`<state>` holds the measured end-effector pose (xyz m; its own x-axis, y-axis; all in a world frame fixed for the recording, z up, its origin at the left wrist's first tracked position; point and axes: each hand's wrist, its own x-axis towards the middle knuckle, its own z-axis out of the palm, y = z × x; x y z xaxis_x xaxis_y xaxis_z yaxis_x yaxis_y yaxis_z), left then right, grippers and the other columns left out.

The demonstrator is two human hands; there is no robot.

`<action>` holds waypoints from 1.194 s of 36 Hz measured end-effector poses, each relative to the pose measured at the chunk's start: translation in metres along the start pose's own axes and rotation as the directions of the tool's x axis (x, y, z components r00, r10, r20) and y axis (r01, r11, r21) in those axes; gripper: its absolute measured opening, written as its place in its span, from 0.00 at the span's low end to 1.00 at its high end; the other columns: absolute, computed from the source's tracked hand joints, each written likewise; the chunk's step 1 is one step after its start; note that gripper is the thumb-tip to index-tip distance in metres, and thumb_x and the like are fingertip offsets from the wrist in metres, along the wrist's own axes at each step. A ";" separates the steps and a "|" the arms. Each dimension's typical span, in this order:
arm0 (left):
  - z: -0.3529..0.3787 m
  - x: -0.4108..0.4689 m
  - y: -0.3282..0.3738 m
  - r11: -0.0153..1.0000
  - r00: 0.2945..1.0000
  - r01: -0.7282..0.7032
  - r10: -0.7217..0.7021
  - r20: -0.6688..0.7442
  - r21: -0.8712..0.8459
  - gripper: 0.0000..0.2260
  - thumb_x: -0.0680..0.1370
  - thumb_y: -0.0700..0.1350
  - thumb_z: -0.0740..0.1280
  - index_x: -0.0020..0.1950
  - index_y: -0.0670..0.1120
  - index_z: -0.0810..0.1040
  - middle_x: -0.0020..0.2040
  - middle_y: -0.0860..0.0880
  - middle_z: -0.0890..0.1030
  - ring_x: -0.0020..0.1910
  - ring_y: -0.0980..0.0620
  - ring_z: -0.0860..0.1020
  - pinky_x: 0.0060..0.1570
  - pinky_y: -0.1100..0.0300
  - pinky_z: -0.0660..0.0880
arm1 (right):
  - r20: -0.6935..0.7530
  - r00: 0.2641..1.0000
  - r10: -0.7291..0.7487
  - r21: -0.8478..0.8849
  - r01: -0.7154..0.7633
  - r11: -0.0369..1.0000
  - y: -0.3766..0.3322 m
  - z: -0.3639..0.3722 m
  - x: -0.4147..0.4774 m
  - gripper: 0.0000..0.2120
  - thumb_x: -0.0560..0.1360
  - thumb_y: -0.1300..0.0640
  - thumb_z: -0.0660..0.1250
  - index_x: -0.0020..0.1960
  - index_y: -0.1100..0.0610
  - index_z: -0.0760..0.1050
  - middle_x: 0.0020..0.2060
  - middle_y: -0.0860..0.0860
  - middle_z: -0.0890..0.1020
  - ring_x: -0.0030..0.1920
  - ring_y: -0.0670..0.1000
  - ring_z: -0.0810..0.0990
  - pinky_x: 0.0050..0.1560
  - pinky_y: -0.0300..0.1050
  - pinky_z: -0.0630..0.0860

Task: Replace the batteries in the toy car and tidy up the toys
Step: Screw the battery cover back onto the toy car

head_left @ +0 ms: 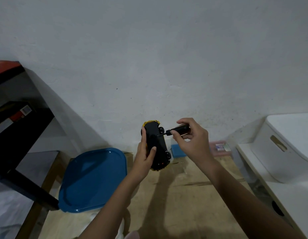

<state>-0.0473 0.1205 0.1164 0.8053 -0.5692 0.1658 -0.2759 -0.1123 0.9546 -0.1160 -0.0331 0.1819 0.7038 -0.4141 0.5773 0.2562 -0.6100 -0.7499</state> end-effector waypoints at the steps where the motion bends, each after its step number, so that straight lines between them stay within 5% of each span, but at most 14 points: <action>1: 0.000 0.001 -0.001 1.000 1.000 0.002 -0.001 -0.012 0.017 0.31 0.78 0.55 0.58 0.71 0.71 0.40 0.62 0.75 0.58 0.67 0.64 0.63 0.70 0.45 0.64 | 0.028 0.999 -0.017 -0.027 0.018 0.999 0.001 -0.002 0.002 0.12 0.70 0.63 0.72 0.52 0.60 0.75 0.42 0.53 0.80 0.42 0.49 0.82 0.41 0.34 0.80; 10: -0.004 0.002 0.000 0.993 0.998 -0.034 0.040 -0.050 0.111 0.31 0.78 0.55 0.55 0.73 0.66 0.38 0.62 0.50 0.66 0.61 0.65 0.66 0.66 0.51 0.68 | 0.232 0.949 -0.212 -0.279 0.274 0.920 -0.001 -0.004 0.008 0.11 0.73 0.53 0.66 0.47 0.62 0.77 0.39 0.54 0.81 0.37 0.51 0.79 0.38 0.38 0.77; 15: -0.004 0.004 -0.002 0.989 0.997 -0.058 0.066 -0.051 0.133 0.31 0.78 0.54 0.56 0.70 0.73 0.38 0.61 0.52 0.66 0.63 0.57 0.68 0.66 0.47 0.68 | 0.238 0.969 -0.069 -0.348 0.152 0.925 -0.010 -0.002 0.007 0.19 0.77 0.45 0.57 0.49 0.60 0.74 0.37 0.50 0.78 0.36 0.49 0.74 0.36 0.44 0.72; 19: -0.004 0.003 -0.001 0.989 0.997 -0.069 0.074 -0.031 0.133 0.31 0.78 0.54 0.56 0.71 0.71 0.38 0.62 0.56 0.65 0.63 0.61 0.66 0.67 0.46 0.67 | 0.308 0.950 -0.056 -0.210 0.126 0.970 -0.018 -0.002 0.005 0.08 0.78 0.58 0.61 0.56 0.59 0.68 0.51 0.49 0.72 0.46 0.48 0.75 0.43 0.39 0.74; 25: -0.003 0.000 0.000 0.992 0.998 -0.068 0.069 -0.008 0.109 0.30 0.78 0.55 0.56 0.71 0.72 0.39 0.61 0.66 0.64 0.63 0.64 0.65 0.68 0.46 0.67 | 0.234 0.972 -0.007 -0.281 0.075 0.957 -0.021 -0.002 0.014 0.11 0.77 0.51 0.63 0.46 0.59 0.67 0.39 0.51 0.76 0.40 0.51 0.76 0.39 0.48 0.76; 29: -0.002 0.001 0.004 0.994 0.998 -0.066 0.068 -0.010 0.091 0.30 0.79 0.54 0.57 0.71 0.71 0.39 0.61 0.68 0.63 0.65 0.63 0.65 0.68 0.45 0.66 | 0.220 0.972 -0.082 -0.217 0.131 0.967 -0.024 -0.003 0.015 0.07 0.74 0.59 0.68 0.46 0.61 0.70 0.40 0.53 0.78 0.40 0.51 0.78 0.39 0.51 0.78; 32: -0.002 0.001 0.007 0.995 0.998 -0.060 0.060 -0.001 0.076 0.30 0.79 0.54 0.57 0.71 0.71 0.39 0.61 0.67 0.63 0.66 0.61 0.65 0.67 0.44 0.67 | 0.157 0.985 -0.073 -0.300 0.118 0.947 -0.023 -0.005 0.015 0.13 0.74 0.51 0.68 0.43 0.61 0.70 0.33 0.55 0.80 0.33 0.54 0.80 0.35 0.53 0.78; 38: -0.004 0.003 0.012 0.996 0.998 -0.062 0.063 -0.019 0.058 0.31 0.79 0.54 0.57 0.73 0.68 0.40 0.61 0.67 0.63 0.65 0.65 0.65 0.68 0.46 0.66 | 0.165 0.979 -0.122 -0.222 0.157 0.962 -0.025 -0.006 0.013 0.09 0.73 0.58 0.69 0.49 0.61 0.72 0.44 0.52 0.76 0.41 0.50 0.78 0.38 0.41 0.79; 43: -0.005 0.003 0.016 0.996 0.997 -0.067 0.069 -0.021 0.061 0.30 0.81 0.52 0.57 0.72 0.68 0.39 0.62 0.67 0.63 0.63 0.69 0.65 0.68 0.48 0.67 | 0.121 0.991 -0.061 -0.281 0.093 0.955 -0.025 -0.010 0.013 0.13 0.74 0.50 0.67 0.46 0.61 0.72 0.30 0.53 0.80 0.27 0.48 0.80 0.31 0.49 0.79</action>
<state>-0.0472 0.1208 0.1337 0.7953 -0.5584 0.2361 -0.3610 -0.1235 0.9243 -0.1205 -0.0300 0.2114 0.7619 -0.2914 0.5784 0.1241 -0.8108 -0.5720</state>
